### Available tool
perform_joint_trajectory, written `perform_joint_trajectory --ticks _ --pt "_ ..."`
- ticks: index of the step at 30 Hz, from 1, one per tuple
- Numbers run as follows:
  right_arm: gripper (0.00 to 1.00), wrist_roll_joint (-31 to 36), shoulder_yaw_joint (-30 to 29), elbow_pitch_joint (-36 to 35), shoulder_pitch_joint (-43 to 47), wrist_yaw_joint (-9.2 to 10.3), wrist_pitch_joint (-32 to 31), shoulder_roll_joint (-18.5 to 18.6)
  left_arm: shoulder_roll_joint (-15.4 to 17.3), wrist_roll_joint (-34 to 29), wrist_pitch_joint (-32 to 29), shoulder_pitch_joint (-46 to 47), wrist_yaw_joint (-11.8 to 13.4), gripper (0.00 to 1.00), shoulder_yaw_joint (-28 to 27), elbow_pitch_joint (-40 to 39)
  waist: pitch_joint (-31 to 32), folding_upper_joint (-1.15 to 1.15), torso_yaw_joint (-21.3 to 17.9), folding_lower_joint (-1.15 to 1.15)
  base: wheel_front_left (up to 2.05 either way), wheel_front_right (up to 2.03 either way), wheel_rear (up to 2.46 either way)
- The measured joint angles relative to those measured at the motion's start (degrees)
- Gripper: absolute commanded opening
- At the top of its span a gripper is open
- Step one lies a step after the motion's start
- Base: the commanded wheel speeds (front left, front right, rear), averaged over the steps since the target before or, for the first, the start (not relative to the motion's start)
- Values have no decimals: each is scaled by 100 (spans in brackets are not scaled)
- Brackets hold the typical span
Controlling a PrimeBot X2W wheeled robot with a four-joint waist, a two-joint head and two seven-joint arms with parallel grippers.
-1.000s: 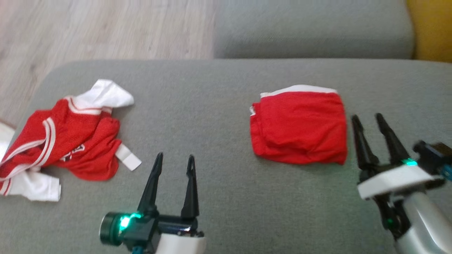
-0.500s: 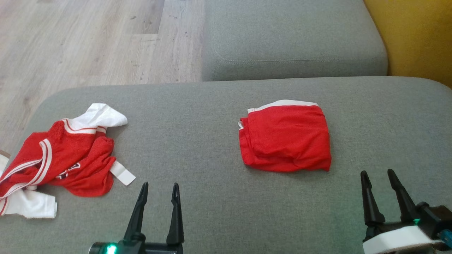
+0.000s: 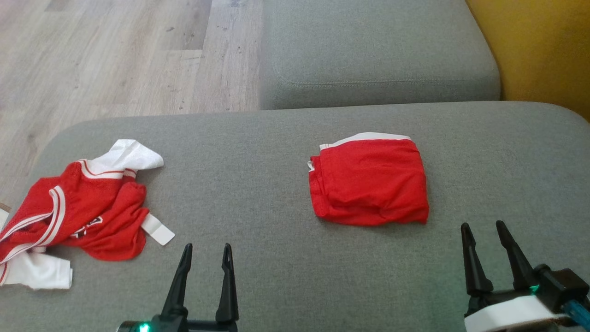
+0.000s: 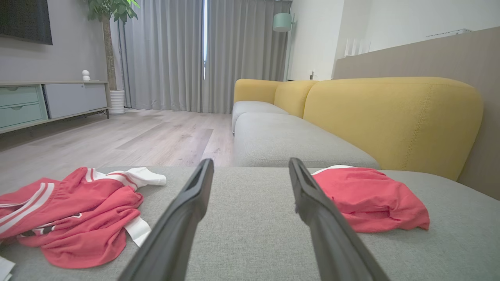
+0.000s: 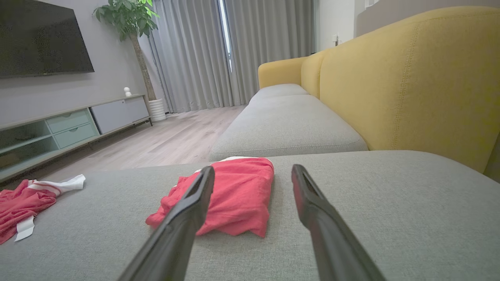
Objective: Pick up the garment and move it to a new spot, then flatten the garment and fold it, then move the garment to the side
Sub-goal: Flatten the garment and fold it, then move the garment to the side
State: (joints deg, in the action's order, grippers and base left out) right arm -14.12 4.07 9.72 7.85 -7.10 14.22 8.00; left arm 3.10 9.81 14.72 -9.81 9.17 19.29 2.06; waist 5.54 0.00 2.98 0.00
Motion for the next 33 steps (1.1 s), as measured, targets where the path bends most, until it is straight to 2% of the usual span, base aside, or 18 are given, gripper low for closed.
perform_joint_trajectory --ticks 23,33 --pt "100 2 66 9 26 0 0 -33 0 31 0 0 40 100 22 45 44 0 -60 0 0 0 0" --pt "100 10 54 11 85 0 0 -7 0 31 0 3 42 100 99 -2 -231 0 -47 0 0 0 0"
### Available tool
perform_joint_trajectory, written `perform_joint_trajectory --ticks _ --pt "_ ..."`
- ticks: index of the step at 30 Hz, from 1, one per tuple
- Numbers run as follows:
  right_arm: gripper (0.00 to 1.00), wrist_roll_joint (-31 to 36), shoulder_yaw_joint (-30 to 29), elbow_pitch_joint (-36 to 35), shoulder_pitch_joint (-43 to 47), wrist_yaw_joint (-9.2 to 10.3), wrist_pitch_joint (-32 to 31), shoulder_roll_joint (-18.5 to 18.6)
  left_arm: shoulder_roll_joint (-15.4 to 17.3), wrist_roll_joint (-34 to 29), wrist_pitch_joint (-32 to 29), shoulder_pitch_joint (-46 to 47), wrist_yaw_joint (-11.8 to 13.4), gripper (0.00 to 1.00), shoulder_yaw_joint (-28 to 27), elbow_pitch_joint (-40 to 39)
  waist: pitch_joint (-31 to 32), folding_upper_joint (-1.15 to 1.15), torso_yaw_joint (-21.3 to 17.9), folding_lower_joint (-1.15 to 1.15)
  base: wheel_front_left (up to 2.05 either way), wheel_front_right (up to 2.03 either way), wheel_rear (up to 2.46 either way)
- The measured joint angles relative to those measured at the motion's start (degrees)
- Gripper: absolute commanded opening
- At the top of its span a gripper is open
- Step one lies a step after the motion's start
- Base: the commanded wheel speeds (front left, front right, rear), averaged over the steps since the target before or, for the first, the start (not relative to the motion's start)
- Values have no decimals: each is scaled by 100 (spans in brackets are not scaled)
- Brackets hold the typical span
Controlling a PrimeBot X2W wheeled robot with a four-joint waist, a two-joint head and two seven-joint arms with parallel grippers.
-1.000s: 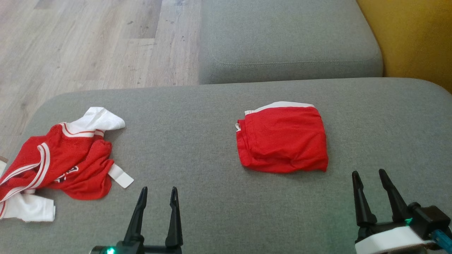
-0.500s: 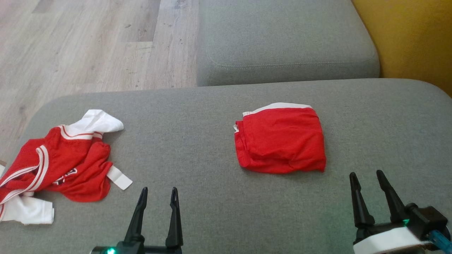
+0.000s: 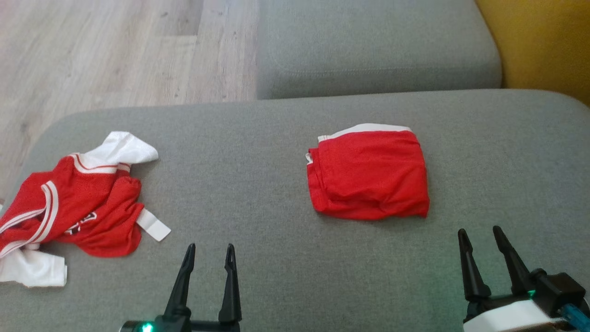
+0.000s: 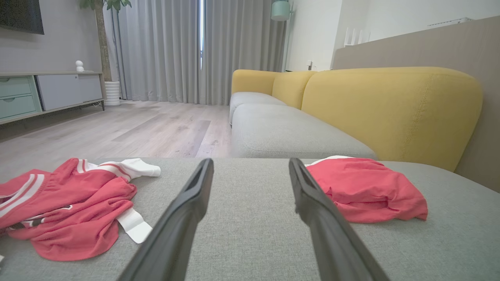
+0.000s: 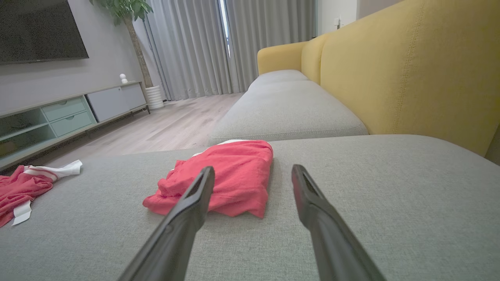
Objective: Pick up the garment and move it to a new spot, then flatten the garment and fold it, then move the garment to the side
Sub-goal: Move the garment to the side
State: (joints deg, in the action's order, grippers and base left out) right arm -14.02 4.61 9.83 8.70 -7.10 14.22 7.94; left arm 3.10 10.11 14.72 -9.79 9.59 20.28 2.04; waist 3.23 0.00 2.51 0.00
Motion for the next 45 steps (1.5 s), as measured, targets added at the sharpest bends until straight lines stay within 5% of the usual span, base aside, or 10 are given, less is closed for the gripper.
perform_joint_trajectory --ticks 16,35,36,37,38,45 --pt "100 -469 183 848 -1586 0 -94 554 -3 49 0 616 -1 100 97 -141 -922 0 106 -1 0 0 0" --pt "100 -2506 605 2521 -3773 0 -1958 903 -9 42 0 1381 59 100 461 -212 -2010 0 428 -1 0 0 0" --pt "80 -2594 690 2569 -3807 0 -2059 904 -10 42 0 1413 66 100 486 -211 -2050 0 436 -1 0 0 0" --pt "27 -2677 768 2608 -3835 0 -2132 903 -10 42 0 1446 86 100 511 -211 -2080 0 443 -1 0 0 0" --pt "0 -2772 824 2627 -3858 0 -2189 902 -11 42 1 1468 101 100 525 -211 -2103 0 447 -1 0 0 0" --pt "0 -2955 1002 2469 -3878 0 -2001 1244 -10 42 1 1549 125 100 510 -215 -2165 0 332 0 0 0 0"
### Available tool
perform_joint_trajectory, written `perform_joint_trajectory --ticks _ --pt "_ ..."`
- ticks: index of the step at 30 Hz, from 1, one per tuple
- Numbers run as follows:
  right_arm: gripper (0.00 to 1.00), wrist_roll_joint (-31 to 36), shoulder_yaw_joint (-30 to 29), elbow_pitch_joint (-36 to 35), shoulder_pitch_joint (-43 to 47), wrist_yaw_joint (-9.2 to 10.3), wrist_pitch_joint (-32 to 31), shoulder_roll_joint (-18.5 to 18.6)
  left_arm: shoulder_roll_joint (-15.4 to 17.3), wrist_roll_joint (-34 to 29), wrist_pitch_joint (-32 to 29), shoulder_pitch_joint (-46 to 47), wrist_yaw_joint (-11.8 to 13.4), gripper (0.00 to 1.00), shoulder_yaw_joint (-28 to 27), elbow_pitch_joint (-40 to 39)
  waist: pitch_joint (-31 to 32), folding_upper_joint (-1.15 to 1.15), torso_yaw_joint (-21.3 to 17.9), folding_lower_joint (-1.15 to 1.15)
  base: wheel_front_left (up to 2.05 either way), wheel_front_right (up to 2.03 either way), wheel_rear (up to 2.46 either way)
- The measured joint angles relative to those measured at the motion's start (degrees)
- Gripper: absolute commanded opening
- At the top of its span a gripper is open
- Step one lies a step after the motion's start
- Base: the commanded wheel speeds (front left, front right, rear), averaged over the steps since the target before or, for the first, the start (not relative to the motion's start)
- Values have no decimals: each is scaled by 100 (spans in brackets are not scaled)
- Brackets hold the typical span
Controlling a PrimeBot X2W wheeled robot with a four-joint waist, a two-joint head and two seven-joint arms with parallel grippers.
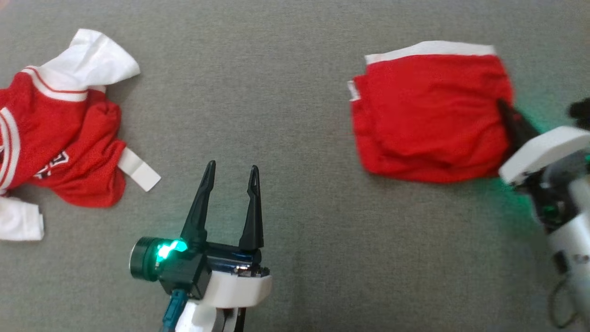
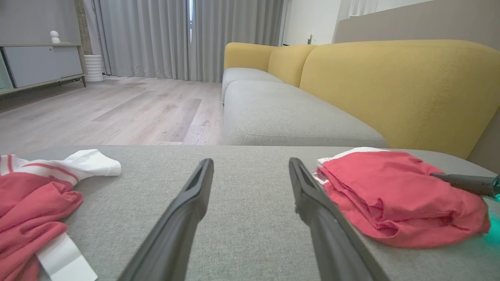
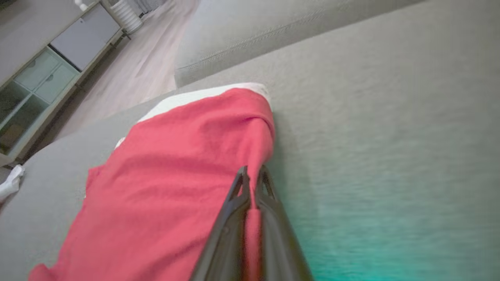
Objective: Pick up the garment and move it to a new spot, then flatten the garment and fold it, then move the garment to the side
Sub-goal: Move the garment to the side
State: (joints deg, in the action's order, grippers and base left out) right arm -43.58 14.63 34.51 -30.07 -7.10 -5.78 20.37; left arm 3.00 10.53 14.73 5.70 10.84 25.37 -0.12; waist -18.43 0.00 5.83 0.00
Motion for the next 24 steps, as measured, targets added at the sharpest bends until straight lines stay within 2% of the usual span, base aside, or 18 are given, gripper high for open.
perform_joint_trajectory --ticks 6,12,13,17,22,23,24 --pt "0 96 -176 -320 26 0 124 957 0 -30 0 29 16 100 -68 -33 -112 0 -254 0 0 0 0" --pt "0 392 -459 -417 41 0 131 1950 -2 -171 0 328 -83 100 -147 -38 -426 0 -512 -1 0 0 0" --pt "0 392 -459 -417 41 0 131 1950 -2 -171 0 328 -83 100 -147 -38 -426 0 -512 -1 0 0 0" --pt "0 744 -537 -344 -10 0 277 2350 -3 -207 0 529 -146 100 -155 -46 -660 0 -661 -1 0 0 0" --pt "0 1234 -599 -138 -328 0 386 2548 -3 -261 0 614 -207 100 -188 -35 -855 0 -799 -1 0 0 0" --pt "21 1376 -631 -75 -418 0 392 2572 -3 -261 0 619 -229 100 -201 -30 -873 0 -815 -1 0 0 0" --pt "67 1532 -686 18 -500 0 448 2576 -3 -261 0 625 -235 100 -207 -21 -877 0 -820 -1 0 0 0"
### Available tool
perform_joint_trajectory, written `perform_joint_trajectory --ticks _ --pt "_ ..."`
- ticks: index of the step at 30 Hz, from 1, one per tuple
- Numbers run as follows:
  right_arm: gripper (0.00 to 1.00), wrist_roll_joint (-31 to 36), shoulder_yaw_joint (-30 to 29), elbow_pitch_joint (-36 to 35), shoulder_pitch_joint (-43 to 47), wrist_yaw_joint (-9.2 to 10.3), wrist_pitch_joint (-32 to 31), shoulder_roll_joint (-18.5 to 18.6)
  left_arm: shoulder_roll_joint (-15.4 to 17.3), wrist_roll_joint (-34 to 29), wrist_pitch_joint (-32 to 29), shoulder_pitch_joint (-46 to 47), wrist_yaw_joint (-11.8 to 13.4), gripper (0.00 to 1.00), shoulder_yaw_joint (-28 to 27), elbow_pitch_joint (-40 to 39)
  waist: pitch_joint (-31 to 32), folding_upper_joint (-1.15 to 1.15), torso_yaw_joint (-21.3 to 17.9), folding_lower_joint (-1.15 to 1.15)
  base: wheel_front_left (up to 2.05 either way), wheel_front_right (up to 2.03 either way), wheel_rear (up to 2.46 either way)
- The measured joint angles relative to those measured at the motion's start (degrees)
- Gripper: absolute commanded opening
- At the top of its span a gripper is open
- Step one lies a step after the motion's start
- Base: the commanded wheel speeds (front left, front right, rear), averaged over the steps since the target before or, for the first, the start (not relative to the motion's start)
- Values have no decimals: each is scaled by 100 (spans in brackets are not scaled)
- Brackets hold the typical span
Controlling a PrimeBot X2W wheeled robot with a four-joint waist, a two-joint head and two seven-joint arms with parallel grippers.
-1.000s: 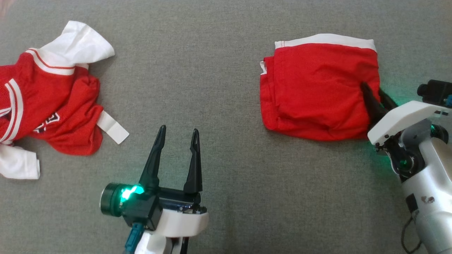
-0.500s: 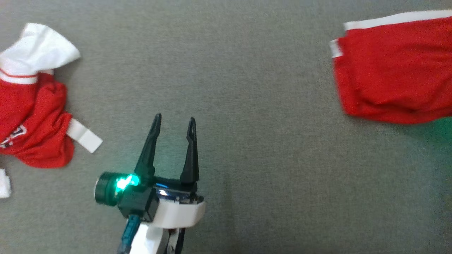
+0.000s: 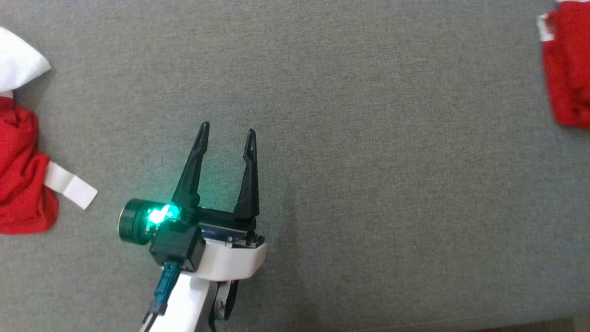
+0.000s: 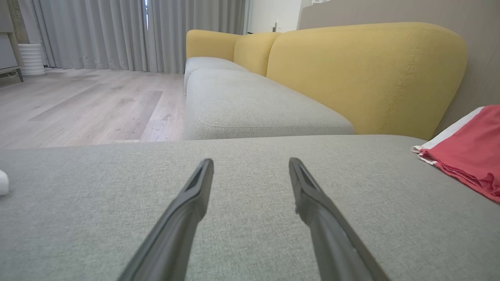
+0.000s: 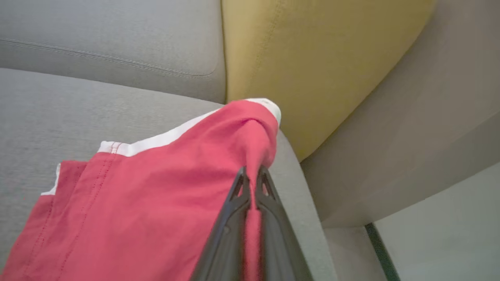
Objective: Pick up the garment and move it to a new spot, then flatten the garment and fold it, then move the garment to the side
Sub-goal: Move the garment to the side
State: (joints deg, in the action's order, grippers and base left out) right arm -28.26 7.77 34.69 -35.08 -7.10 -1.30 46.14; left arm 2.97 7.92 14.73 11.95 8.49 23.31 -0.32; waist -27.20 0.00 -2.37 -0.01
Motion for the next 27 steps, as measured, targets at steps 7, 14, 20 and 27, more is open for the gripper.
perform_joint_trajectory --ticks 7,14,20,27 --pt "100 1678 -704 584 -325 0 979 -576 -1 8 0 40 -21 100 -13 51 275 0 98 1 0 0 0" --pt "100 2174 -670 370 169 0 1379 -1915 0 109 0 -330 44 100 -45 134 892 0 210 2 0 0 0" --pt "100 1902 -321 60 1175 0 1471 -2633 1 180 0 -787 62 100 -46 165 1577 0 338 3 0 0 0" --pt "100 1284 -2 -645 2235 0 1551 -3298 2 279 0 -1282 112 100 -84 156 2345 0 500 3 0 0 0"
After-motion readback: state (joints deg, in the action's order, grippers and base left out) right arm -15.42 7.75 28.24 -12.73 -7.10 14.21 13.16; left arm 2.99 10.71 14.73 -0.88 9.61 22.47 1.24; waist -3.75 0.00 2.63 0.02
